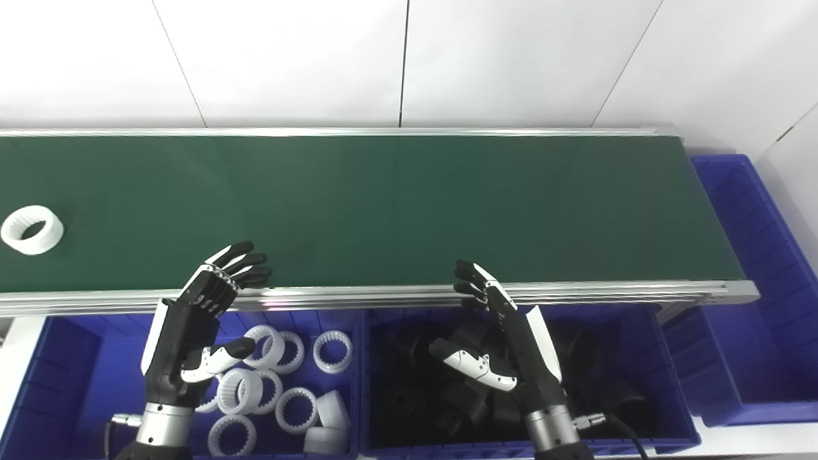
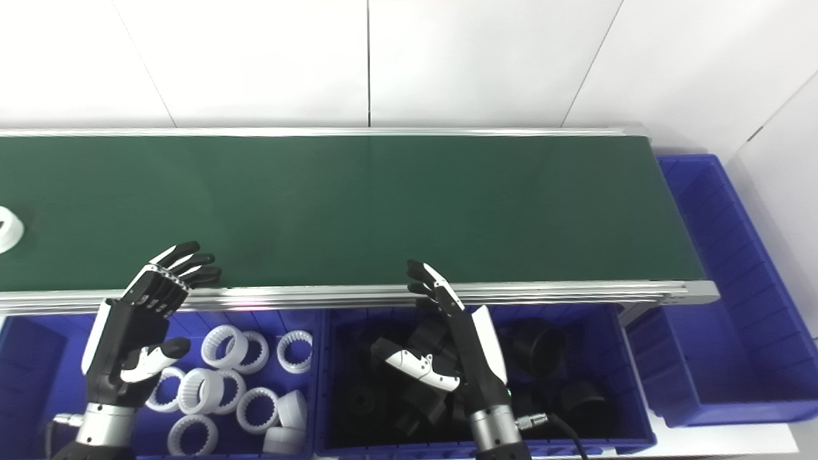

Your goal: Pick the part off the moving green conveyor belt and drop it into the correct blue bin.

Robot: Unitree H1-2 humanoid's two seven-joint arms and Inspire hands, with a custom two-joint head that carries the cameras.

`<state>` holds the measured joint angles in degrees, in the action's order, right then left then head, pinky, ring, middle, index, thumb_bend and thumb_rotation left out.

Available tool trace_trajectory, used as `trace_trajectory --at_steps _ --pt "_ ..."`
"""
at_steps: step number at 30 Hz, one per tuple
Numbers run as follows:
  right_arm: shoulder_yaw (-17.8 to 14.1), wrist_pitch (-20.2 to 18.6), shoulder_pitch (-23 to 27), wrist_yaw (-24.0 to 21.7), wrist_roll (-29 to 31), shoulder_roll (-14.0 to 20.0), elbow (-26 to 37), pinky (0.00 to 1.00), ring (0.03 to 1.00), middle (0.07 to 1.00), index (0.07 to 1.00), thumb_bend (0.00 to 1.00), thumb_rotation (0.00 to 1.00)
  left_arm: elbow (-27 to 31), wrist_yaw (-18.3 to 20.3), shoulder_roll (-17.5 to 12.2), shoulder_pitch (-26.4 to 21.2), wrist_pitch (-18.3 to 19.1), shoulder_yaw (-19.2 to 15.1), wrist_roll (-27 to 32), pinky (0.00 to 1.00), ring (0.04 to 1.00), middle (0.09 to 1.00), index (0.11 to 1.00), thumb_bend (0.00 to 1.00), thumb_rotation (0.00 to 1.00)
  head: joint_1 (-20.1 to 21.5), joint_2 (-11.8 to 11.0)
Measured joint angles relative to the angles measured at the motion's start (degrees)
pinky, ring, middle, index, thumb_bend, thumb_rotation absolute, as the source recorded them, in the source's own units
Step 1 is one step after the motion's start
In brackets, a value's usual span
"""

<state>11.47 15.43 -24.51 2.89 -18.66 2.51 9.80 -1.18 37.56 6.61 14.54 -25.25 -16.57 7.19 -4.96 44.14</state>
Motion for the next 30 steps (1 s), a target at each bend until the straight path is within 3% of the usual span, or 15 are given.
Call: trace_trajectory --at_steps 1,3,5,7,14,21,23,25,30 --pt "-0.1 0.0 0.0 0.0 0.4 0.4 0.0 0.73 0.816 0.863 0.89 0.69 0.44 0.1 -0.4 0.2 0.4 0.0 0.5 -0.7 0.69 0.704 0.759 0.805 0.94 0.5 0.0 0.0" --pt "-0.6 0.0 -0.2 -0.1 1.1 1.2 0.0 0.73 0.818 0.862 0.89 0.67 0.42 0.5 -2.0 0.9 1.4 -0.1 2.3 -2.8 0.68 0.702 0.751 0.789 0.95 0.5 -5.4 -2.5" --pt "-0.9 0.0 -0.3 -0.1 1.7 2.0 0.0 0.73 0.814 0.857 0.888 0.64 0.39 1.2 -4.5 1.4 2.4 -0.1 4.8 -5.2 0.68 0.702 0.749 0.78 0.97 0.51 -6.2 -3.0" --pt "-1.2 0.1 -0.4 -0.1 2.4 2.7 0.0 0.73 0.812 0.856 0.891 0.59 0.29 2.3 -7.6 1.4 3.4 -0.1 7.8 -7.4 0.68 0.699 0.746 0.779 0.98 0.5 -8.5 -4.9" --pt "-1.3 0.2 -0.4 -0.1 3.6 3.0 0.0 0.73 0.813 0.855 0.887 0.58 0.26 2.2 -16.8 -1.6 3.5 -0.1 15.1 -9.6 0.66 0.684 0.741 0.782 0.99 0.49 -7.9 -5.9" --pt "-1.2 0.4 -0.4 -0.1 3.5 3.1 -0.1 0.71 0.805 0.848 0.87 0.63 0.22 1.9 -25.1 -5.7 3.6 -0.1 21.1 -10.2 0.67 0.691 0.739 0.772 0.98 0.49 -5.8 -9.9" --pt "-1.1 0.9 -0.4 0.0 3.5 3.1 -0.7 0.7 0.8 0.844 0.868 0.64 0.22 1.9 -27.3 -6.8 3.4 -0.1 22.6 -11.0 0.68 0.693 0.738 0.769 0.99 0.5 -5.8 -9.9" --pt "-1.1 1.1 -0.4 0.0 3.4 3.1 -1.9 0.7 0.799 0.841 0.868 0.65 0.24 1.9 -30.0 -7.9 3.1 -0.1 24.5 -11.4 0.68 0.697 0.74 0.77 0.98 0.5 -5.1 -12.3" --pt "-1.1 1.9 -0.5 0.0 3.2 3.0 -2.3 0.69 0.798 0.838 0.863 0.65 0.23 2.1 -37.8 -11.3 1.6 -0.1 29.2 -13.8 0.67 0.701 0.738 0.766 1.0 0.54 -5.1 -13.9"
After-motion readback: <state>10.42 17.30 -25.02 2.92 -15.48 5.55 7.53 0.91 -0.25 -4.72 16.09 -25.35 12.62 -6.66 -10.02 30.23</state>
